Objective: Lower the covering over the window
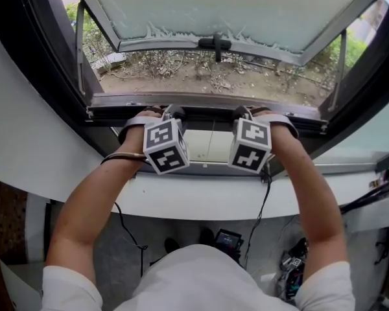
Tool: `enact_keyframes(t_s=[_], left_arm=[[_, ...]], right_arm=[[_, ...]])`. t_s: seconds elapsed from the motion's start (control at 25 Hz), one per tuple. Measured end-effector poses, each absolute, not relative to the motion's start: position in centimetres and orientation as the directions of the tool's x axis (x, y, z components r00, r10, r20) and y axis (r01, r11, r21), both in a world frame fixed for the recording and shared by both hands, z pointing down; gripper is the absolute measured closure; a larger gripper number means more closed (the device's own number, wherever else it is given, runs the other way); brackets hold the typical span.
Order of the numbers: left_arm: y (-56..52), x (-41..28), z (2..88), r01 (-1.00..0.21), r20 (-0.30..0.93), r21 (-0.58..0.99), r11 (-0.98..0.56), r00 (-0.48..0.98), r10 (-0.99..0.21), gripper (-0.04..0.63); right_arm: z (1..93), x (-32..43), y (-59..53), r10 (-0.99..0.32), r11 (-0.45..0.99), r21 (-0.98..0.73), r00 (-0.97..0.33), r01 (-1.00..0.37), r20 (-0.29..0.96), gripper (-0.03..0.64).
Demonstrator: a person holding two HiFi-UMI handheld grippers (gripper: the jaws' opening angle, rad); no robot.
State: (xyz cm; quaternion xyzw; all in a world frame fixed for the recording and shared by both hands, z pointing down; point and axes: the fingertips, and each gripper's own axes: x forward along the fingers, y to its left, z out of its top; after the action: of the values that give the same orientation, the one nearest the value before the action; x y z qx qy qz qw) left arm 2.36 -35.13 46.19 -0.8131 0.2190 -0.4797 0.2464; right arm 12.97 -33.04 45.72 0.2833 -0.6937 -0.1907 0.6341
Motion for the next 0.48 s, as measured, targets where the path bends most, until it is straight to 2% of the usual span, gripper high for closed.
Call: enact_keyframes(t_s=[0.24,0.48], left_arm=[[-34.92,2.27,46.34,-0.109,0.737,-0.539,-0.835,0.419,-0.530,0.548],[-34.63,2.37,46.43,-0.040,0.826,-0.461,-0.886,0.344,-0.446,0.548]], right_arm=[[45.79,12.94,-32.94,-0.578,0.807,0.571,-0.002,-0.148,0.816,0.581],[45.73,12.93,-32.92,-0.503,0.852,0.499,0.017,-0.158,0.864,0.581]])
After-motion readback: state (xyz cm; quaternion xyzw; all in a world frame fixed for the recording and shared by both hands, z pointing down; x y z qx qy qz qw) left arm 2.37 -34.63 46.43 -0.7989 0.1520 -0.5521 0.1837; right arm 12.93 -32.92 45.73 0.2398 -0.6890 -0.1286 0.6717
